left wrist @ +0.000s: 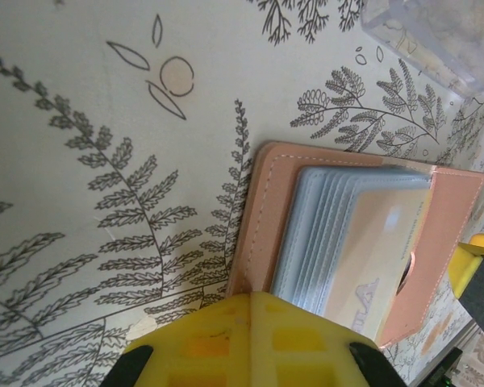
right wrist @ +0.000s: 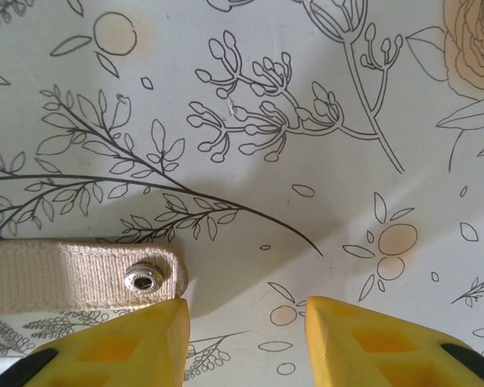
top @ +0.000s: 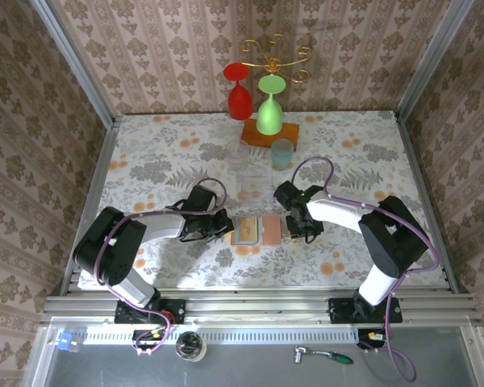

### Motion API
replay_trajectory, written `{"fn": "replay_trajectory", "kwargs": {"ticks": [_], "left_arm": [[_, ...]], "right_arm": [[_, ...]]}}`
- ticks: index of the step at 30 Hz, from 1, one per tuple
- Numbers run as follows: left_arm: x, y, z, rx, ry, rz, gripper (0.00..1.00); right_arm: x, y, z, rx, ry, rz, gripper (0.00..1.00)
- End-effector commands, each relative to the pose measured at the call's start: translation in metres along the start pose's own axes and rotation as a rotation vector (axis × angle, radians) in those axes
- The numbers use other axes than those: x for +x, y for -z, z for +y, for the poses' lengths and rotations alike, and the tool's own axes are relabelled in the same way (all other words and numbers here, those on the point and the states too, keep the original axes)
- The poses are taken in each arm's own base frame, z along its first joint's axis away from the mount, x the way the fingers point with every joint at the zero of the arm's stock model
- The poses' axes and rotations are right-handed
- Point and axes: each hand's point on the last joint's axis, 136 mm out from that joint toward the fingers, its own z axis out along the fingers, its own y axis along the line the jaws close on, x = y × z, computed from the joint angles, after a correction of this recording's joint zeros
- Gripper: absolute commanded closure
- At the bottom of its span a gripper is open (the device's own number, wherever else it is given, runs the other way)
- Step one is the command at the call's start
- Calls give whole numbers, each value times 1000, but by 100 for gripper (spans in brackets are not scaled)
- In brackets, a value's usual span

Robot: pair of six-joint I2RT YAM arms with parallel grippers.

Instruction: Take the credit cards out of the card holder

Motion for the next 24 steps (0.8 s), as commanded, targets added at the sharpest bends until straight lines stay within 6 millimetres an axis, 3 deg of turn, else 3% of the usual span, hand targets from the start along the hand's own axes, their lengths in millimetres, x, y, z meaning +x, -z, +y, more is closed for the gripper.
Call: {"fn": "replay_trajectory", "kwargs": {"ticks": [1,13,18,24], "left_arm": [[-5,8,0,-51,-3,-22,100],[-11,21,-26,-10,-38,-46,100],[-8,21,-25,-12,-38,-42,100],[-5,17,-28,-4,-46,-30,100]], "right_arm": [[-7,27,3,-55,-9,-37,56],[-27,92,19,-147,4,-148,55],[-33,104,42,-237,9,-163,55],[-34,102,81,-378,1,-124,57]]}}
